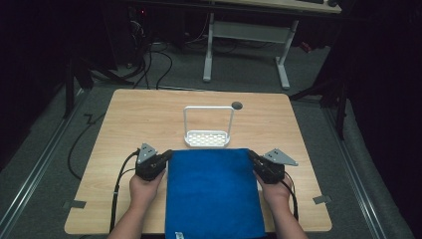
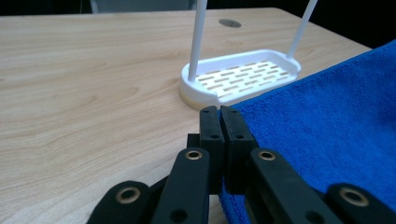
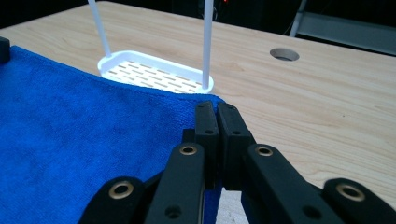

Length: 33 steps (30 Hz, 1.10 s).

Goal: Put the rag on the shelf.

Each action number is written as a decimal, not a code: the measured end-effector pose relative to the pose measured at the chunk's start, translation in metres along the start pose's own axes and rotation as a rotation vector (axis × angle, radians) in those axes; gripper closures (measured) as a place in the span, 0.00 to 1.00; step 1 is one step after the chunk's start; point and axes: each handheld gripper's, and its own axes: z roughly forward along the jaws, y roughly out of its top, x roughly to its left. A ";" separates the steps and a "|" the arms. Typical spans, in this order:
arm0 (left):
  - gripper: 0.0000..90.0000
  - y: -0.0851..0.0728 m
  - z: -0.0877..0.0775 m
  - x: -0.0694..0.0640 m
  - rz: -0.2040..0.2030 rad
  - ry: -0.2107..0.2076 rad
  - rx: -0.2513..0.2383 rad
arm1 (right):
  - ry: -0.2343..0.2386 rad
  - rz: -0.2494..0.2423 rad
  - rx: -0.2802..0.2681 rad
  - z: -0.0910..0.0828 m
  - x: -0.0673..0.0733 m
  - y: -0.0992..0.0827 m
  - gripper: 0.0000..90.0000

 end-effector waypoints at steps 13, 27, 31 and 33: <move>0.98 0.021 -0.029 -0.014 0.038 0.020 -0.105 | 0.005 0.005 -0.077 -0.012 -0.002 0.011 0.98; 0.98 0.041 -0.058 -0.030 0.070 0.022 -0.242 | -0.006 -0.028 -0.200 -0.036 0.012 0.030 0.98; 0.98 0.047 -0.067 -0.034 0.085 0.026 -0.288 | -0.009 -0.035 -0.245 -0.045 0.016 0.037 0.98; 0.98 0.049 -0.071 -0.036 0.089 0.022 -0.305 | -0.005 -0.039 -0.266 -0.049 0.017 0.041 0.98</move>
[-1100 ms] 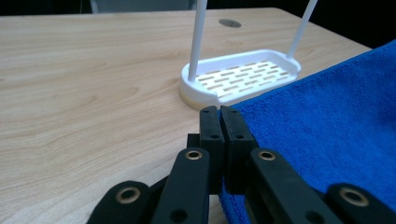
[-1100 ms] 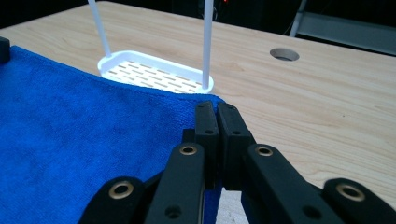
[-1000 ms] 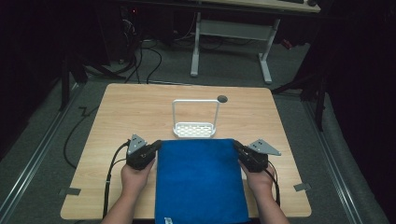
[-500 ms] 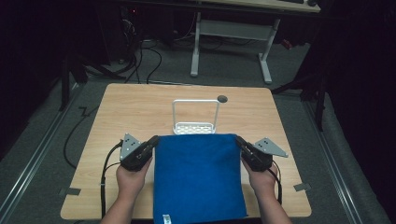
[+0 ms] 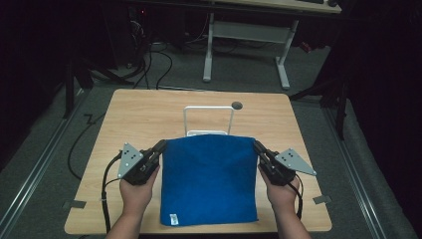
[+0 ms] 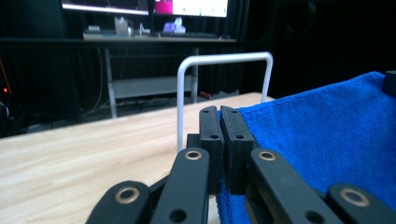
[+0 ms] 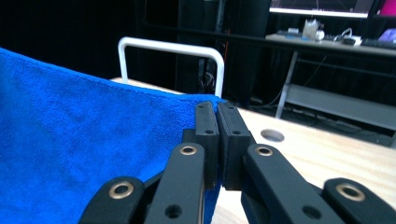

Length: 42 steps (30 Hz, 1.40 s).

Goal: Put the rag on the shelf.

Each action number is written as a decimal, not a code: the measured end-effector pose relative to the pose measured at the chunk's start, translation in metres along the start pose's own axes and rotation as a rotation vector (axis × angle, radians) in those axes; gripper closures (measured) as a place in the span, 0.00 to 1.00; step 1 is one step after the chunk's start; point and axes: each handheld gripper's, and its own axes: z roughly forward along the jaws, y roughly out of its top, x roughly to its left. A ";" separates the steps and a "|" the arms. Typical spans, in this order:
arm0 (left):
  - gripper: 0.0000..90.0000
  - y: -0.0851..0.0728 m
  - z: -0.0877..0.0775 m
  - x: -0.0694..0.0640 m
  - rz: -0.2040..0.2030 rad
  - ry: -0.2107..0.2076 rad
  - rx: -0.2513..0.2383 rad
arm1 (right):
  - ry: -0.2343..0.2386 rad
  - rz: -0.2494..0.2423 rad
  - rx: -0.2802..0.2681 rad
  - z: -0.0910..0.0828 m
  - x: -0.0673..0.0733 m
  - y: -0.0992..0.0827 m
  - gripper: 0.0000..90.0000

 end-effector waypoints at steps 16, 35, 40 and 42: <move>0.98 0.033 -0.022 -0.019 0.059 -0.026 -0.113 | 0.016 -0.028 -0.129 -0.027 0.007 0.035 0.98; 0.99 0.044 -0.018 -0.016 0.076 -0.018 -0.114 | 0.010 -0.045 -0.169 -0.032 0.009 0.047 0.98; 0.99 0.053 -0.010 -0.009 0.080 -0.008 -0.121 | 0.009 -0.056 -0.163 -0.026 0.007 0.053 0.98; 0.99 0.055 -0.007 -0.006 0.081 -0.007 -0.118 | 0.008 -0.055 -0.157 -0.022 0.005 0.056 0.98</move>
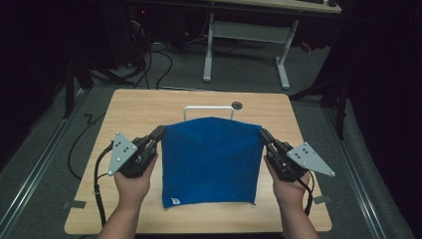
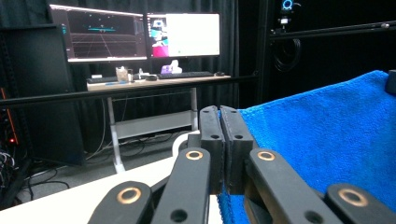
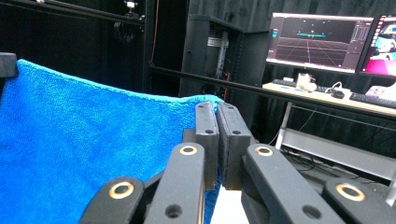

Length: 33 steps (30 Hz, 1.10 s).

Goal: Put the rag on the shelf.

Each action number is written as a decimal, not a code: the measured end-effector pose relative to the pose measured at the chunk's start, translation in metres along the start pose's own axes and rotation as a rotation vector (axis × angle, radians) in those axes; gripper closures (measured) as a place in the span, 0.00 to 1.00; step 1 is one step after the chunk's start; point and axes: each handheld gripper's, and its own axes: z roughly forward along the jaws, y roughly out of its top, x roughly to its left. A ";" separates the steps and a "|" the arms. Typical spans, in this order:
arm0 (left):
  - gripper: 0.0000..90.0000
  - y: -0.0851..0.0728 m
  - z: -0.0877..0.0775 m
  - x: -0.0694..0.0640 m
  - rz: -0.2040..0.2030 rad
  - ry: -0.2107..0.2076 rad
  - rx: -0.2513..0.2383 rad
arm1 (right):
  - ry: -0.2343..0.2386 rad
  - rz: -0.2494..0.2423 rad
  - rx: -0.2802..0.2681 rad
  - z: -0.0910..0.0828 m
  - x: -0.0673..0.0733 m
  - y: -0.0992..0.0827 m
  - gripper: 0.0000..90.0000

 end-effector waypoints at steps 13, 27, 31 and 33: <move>0.99 0.024 0.033 0.023 0.028 0.029 0.013 | -0.015 0.006 0.009 0.028 -0.018 0.020 0.98; 0.99 0.047 0.087 0.047 0.064 0.081 0.051 | -0.067 0.016 0.024 0.070 -0.041 0.033 0.99; 0.99 0.053 0.101 0.058 0.072 0.103 0.063 | -0.079 0.020 0.036 0.085 -0.049 0.037 0.99; 0.99 0.054 0.108 0.063 0.077 0.117 0.075 | -0.087 0.024 0.042 0.092 -0.053 0.039 0.99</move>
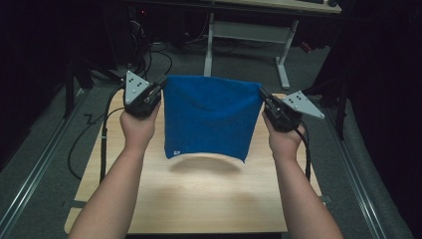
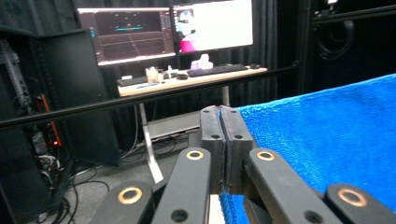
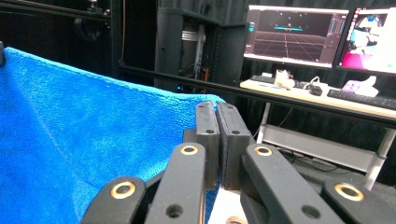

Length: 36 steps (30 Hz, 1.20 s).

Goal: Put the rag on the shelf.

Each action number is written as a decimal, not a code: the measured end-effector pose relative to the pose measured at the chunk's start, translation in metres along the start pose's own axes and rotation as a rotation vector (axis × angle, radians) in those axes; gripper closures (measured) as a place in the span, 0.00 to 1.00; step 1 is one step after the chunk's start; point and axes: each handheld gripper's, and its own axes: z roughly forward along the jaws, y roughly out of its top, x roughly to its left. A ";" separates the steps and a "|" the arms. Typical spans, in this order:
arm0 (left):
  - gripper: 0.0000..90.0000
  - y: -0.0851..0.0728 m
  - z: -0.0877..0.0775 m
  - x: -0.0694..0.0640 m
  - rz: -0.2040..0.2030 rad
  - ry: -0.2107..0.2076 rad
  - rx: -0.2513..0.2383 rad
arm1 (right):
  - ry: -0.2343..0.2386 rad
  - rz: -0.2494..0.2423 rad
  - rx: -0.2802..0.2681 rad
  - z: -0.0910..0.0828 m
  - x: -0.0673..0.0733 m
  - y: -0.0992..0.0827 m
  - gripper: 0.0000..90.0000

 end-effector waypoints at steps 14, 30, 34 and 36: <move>0.99 -0.018 0.056 0.020 0.056 0.059 0.162 | -0.053 -0.023 0.131 0.063 -0.019 -0.009 0.99; 0.99 -0.105 0.076 0.025 -0.011 -0.032 0.405 | -0.021 -0.004 0.358 0.100 -0.022 -0.083 0.99; 0.99 -0.119 0.076 0.021 -0.013 -0.059 0.436 | -0.013 0.023 0.385 0.099 -0.022 -0.101 0.99; 0.99 -0.125 0.075 0.019 -0.019 -0.072 0.447 | -0.005 0.038 0.394 0.098 -0.021 -0.109 0.99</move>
